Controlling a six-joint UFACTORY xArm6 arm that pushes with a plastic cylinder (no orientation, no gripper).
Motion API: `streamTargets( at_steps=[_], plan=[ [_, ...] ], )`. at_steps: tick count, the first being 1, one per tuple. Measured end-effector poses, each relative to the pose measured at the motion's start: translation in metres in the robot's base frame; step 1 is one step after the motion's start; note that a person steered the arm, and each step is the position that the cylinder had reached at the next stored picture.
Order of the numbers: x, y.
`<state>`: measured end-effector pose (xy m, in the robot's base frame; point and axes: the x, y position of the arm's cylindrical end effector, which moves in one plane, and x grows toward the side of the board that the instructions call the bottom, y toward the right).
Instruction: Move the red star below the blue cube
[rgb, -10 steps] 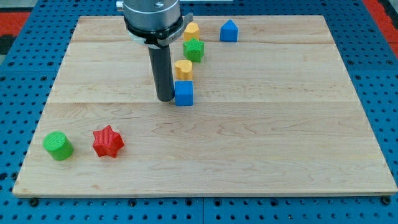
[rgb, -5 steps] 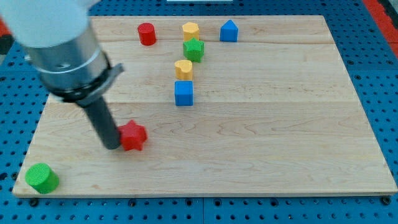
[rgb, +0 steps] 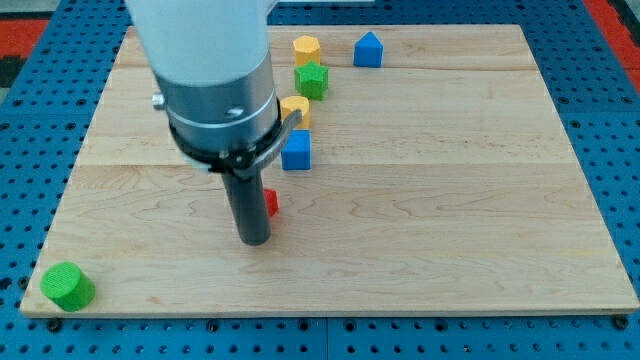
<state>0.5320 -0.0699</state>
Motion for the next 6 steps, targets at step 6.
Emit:
streamTargets(
  at_steps=[6],
  plan=[
    [0.007, -0.023]
  ],
)
